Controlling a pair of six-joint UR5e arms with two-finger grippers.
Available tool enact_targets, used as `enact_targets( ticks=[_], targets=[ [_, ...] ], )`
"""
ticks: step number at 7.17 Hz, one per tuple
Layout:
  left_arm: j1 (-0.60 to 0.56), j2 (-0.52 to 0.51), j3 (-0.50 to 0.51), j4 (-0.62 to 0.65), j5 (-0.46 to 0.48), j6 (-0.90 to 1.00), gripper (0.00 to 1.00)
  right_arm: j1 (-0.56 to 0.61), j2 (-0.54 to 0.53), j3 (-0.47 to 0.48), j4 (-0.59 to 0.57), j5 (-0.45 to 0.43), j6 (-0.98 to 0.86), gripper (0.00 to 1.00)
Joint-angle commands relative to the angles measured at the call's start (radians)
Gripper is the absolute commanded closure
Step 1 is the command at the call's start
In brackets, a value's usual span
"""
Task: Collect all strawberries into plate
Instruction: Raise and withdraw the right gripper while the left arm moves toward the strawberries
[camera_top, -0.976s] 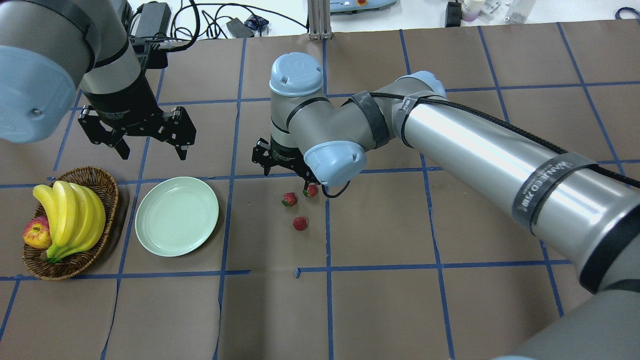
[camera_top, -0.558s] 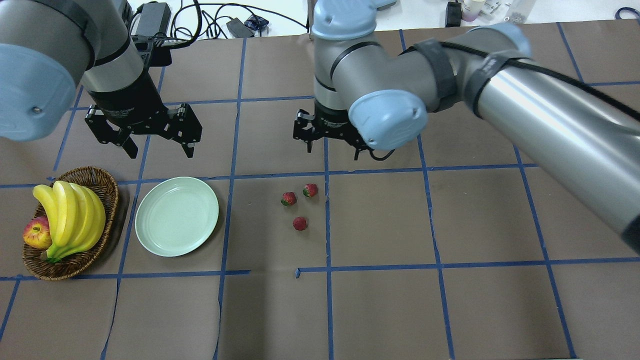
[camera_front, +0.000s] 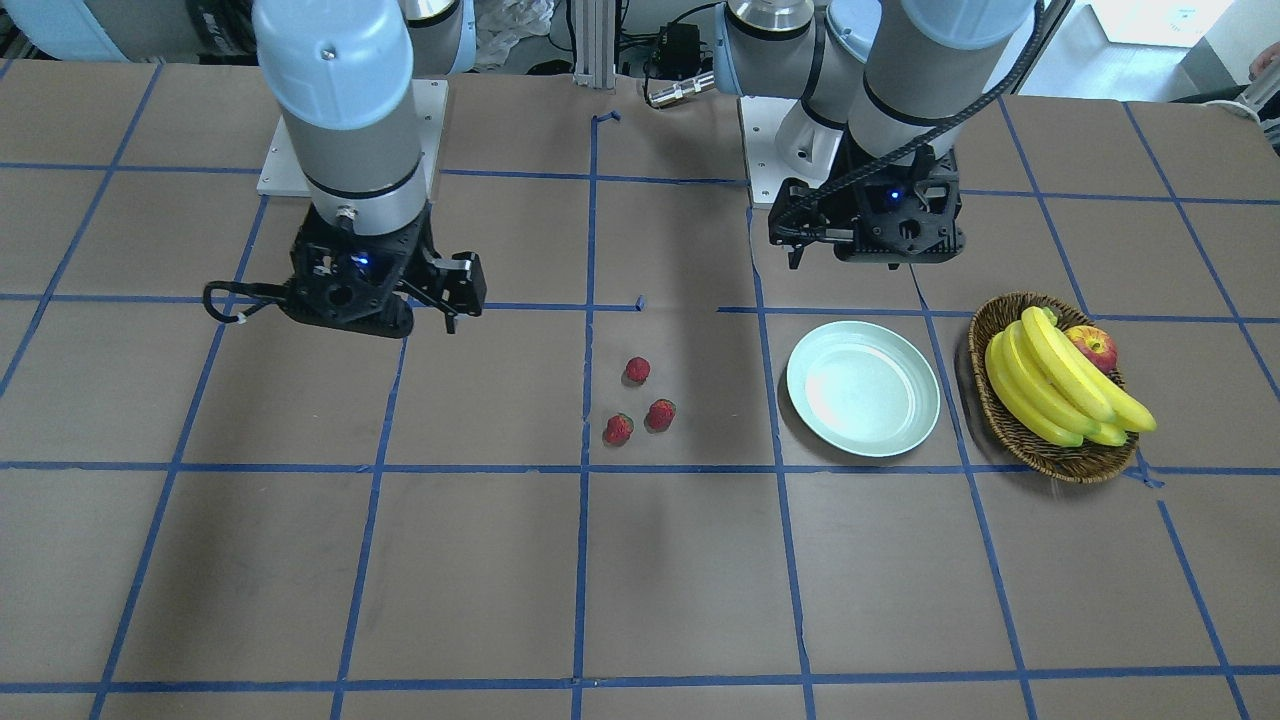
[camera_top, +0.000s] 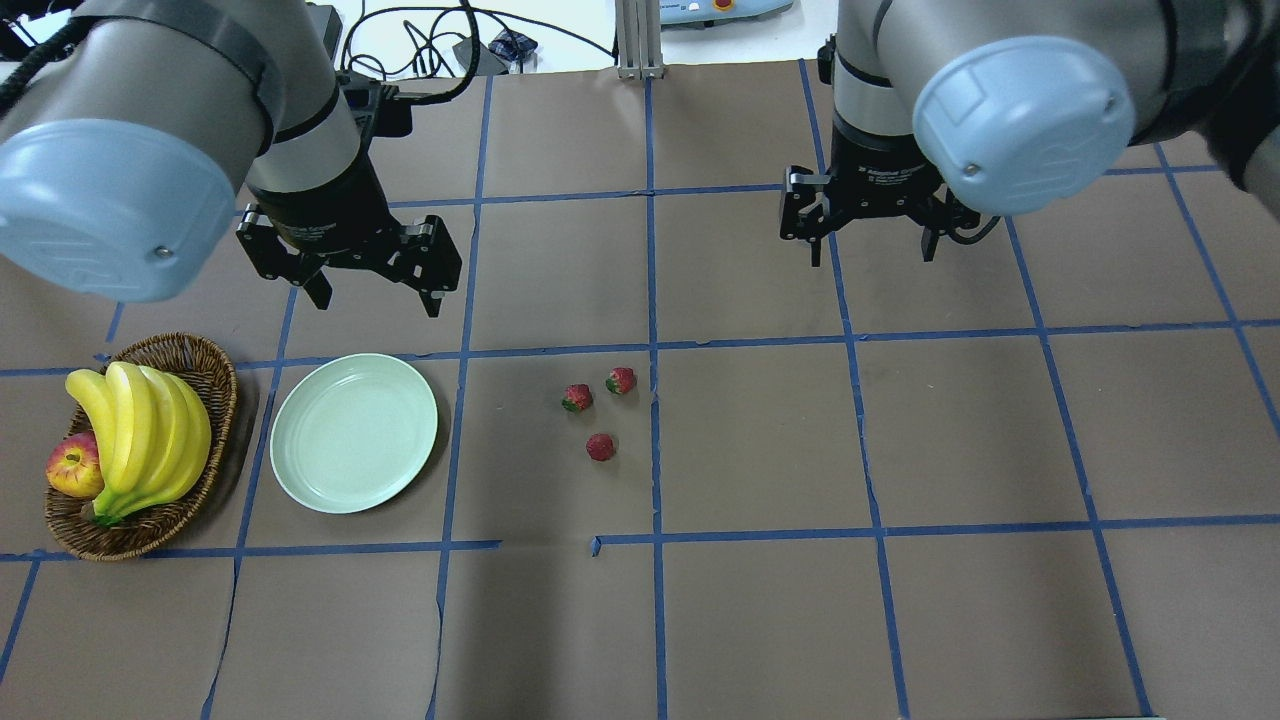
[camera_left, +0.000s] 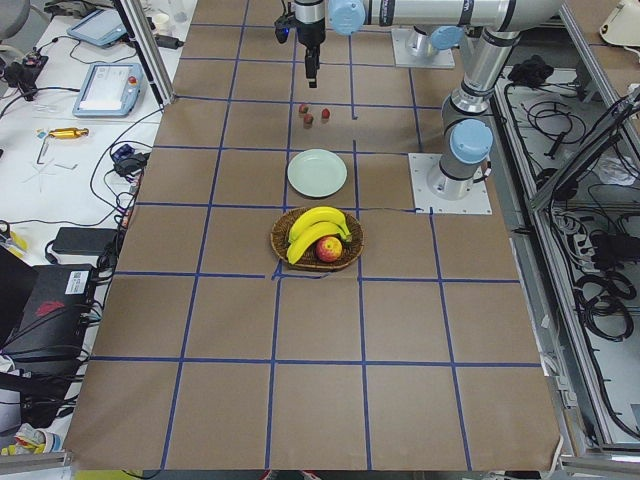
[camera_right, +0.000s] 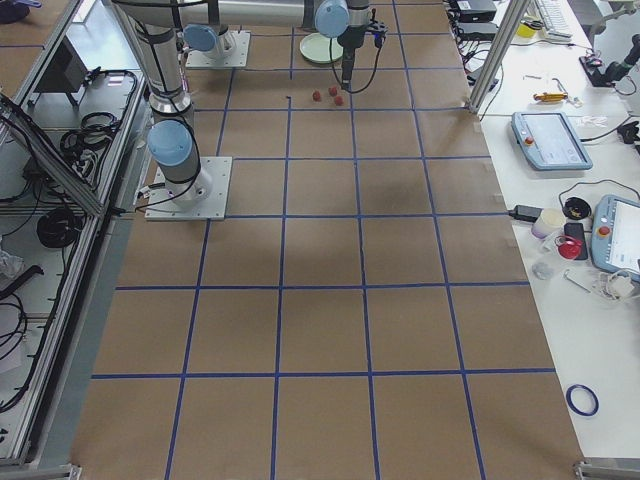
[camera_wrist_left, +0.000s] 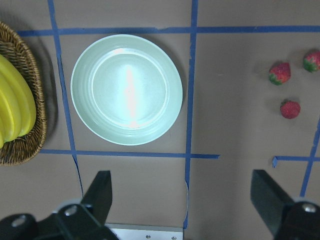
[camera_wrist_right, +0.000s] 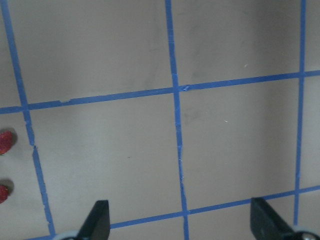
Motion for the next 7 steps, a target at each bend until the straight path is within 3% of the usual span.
enact_targets(
  ticks=[1,2,5,7],
  targets=[
    [-0.022,-0.027,-0.007,0.083,-0.011,-0.070,0.00,-0.044,-0.067,-0.002,0.043,-0.009,-0.061,0.00],
    [-0.022,-0.049,-0.021,0.121,-0.014,-0.081,0.00,-0.044,-0.107,-0.002,0.103,0.010,-0.061,0.00],
    [-0.023,-0.107,-0.027,0.192,-0.097,-0.145,0.00,-0.038,-0.161,0.003,0.203,0.208,-0.062,0.00],
    [-0.048,-0.155,-0.041,0.244,-0.096,-0.153,0.00,-0.041,-0.160,0.012,0.257,0.196,-0.210,0.00]
  ],
)
